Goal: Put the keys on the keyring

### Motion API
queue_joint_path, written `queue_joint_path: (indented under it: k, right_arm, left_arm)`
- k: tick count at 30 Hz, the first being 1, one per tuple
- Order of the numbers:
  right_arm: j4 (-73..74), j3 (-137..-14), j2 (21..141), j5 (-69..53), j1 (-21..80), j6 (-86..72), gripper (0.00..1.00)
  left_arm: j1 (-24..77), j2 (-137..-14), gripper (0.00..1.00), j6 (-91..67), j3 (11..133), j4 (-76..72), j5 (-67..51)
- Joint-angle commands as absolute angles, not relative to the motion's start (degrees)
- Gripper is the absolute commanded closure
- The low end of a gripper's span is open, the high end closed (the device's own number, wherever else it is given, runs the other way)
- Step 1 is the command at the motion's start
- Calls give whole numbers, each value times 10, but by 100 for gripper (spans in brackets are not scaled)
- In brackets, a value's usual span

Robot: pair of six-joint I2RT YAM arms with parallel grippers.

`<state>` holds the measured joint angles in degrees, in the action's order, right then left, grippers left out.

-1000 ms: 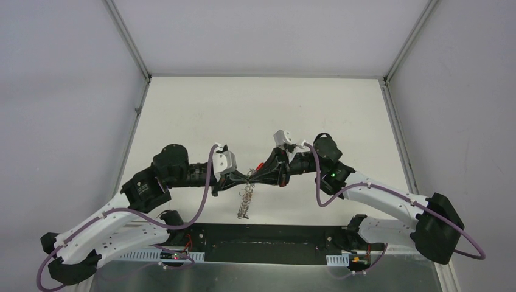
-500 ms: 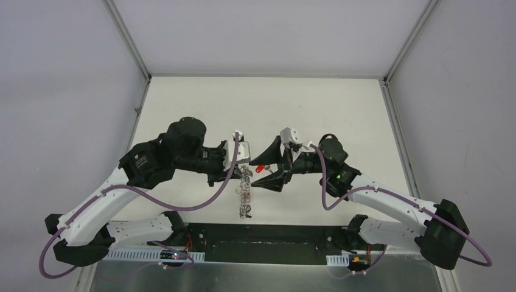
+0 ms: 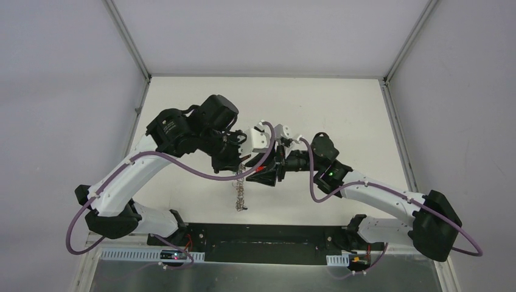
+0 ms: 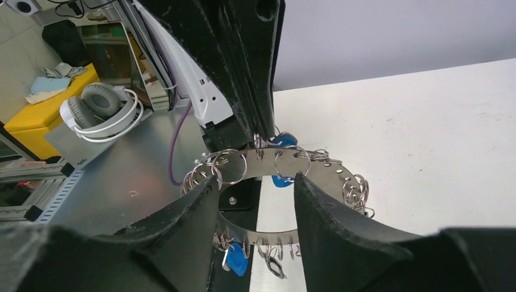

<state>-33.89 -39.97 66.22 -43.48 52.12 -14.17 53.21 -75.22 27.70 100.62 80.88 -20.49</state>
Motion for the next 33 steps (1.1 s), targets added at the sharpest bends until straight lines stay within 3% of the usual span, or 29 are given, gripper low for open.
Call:
queue_joint_path:
  k: [1,11,16,24,29,33]
  right_arm:
    - [-422,-425,683,-431,525,-182,51]
    - [-481,-440,723,-431,547,-211,64]
    - [-489,-446,727,-428,554,-212,77]
    - [-468,-437,710,-412,557,-195,73]
    - [-457,-450,718,-423,561,-190,91]
    - [-456,-456,729,-427,565,-191,100]
  left_arm:
    - [541,-766,100,289,1066,850,-177]
    - [556,-780,100,281,1080,853,-170]
    - [558,-780,100,280,1077,852,-168]
    - [559,-778,100,278,1075,849,-163]
    - [560,-776,100,277,1070,842,-170]
    - [560,-773,100,276,1065,837,-172]
